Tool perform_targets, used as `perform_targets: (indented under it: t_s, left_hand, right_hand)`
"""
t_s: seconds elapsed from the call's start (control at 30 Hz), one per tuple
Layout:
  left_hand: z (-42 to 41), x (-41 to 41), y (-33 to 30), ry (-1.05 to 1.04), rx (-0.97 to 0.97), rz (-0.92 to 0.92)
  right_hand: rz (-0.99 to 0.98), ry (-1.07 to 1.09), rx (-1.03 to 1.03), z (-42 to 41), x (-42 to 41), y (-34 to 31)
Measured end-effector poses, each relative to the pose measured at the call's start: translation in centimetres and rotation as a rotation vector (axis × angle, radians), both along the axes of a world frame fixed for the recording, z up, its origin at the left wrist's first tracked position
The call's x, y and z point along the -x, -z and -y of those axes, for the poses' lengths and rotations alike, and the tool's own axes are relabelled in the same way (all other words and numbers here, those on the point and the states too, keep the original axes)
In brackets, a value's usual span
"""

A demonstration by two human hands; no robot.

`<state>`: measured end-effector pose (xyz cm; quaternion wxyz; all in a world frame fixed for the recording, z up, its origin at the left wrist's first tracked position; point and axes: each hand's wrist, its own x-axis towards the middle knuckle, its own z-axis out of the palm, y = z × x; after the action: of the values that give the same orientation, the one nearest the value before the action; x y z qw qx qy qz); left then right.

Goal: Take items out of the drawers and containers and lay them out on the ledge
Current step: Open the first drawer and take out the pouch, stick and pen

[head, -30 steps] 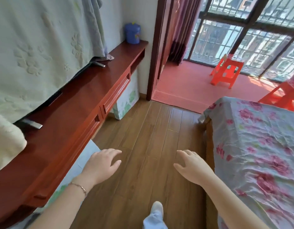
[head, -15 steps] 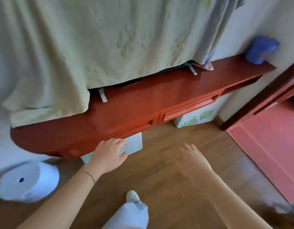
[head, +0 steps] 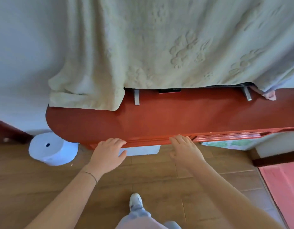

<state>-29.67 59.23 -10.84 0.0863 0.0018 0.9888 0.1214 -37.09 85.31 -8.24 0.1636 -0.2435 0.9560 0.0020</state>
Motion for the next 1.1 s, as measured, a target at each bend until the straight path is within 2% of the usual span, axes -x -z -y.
perform_targets:
  t_s: [0.17, 0.23, 0.3, 0.37, 0.4, 0.47, 0.57, 0.63, 0.7, 0.77, 0.9, 1.0, 1.1]
  left_hand:
    - [0.1, 0.0, 1.0, -0.042, 0.049, -0.065]
    - [0.0, -0.6, 1.6, -0.097, 0.046, -0.132]
    - [-0.2, -1.8, 2.7, -0.176, 0.003, -0.158]
    - [-0.7, -3.0, 4.2, -0.27, -0.043, -0.094]
    - [-1.0, -3.4, 5.2, -0.334, -0.081, -0.059]
    - [-1.5, -3.5, 7.5, -0.562, -0.3, 0.009]
    - [-2.6, -1.3, 10.2, -1.017, -0.733, 0.154]
    - [-2.7, 0.9, 12.2, -1.364, -1.19, 0.233]
    - [-2.5, 2.7, 14.0, -1.63, -1.662, 0.207]
    - [-2.1, 4.1, 15.4, -1.755, -1.882, 0.091]
    - [-1.4, 5.7, 16.2, -1.78, -2.051, -0.124]
    - [-1.2, 5.6, 15.8, -1.755, -2.13, -0.196]
    - [-1.4, 4.6, 15.7, -1.753, -2.135, -0.195]
  right_hand:
    - [0.006, -0.086, -0.02, 0.8, 1.7, 2.1]
    - [-0.065, -0.137, 0.051, 1.0, 1.8, 2.9]
    - [-0.137, -0.163, 0.206, 0.6, 1.1, 3.9]
    - [-0.021, -0.153, 0.246, 0.1, 0.2, 5.0]
    - [0.098, -0.129, 0.238, -0.2, 0.1, 5.6]
    - [0.413, 0.115, 0.31, -0.6, 0.8, 8.0]
    - [0.859, 0.937, 0.707, -0.1, 3.3, 12.4]
    - [0.972, 1.405, 0.964, 0.2, 4.8, 15.1]
    - [0.952, 1.662, 1.155, 0.3, 6.0, 17.3]
    - [0.941, 1.724, 1.349, 0.7, 6.9, 18.6]
    - [0.929, 1.723, 1.742, 1.3, 7.2, 19.7]
    - [0.901, 1.686, 1.743, 1.4, 6.9, 19.7]
    - [0.889, 1.738, 1.701, 1.3, 6.3, 19.6]
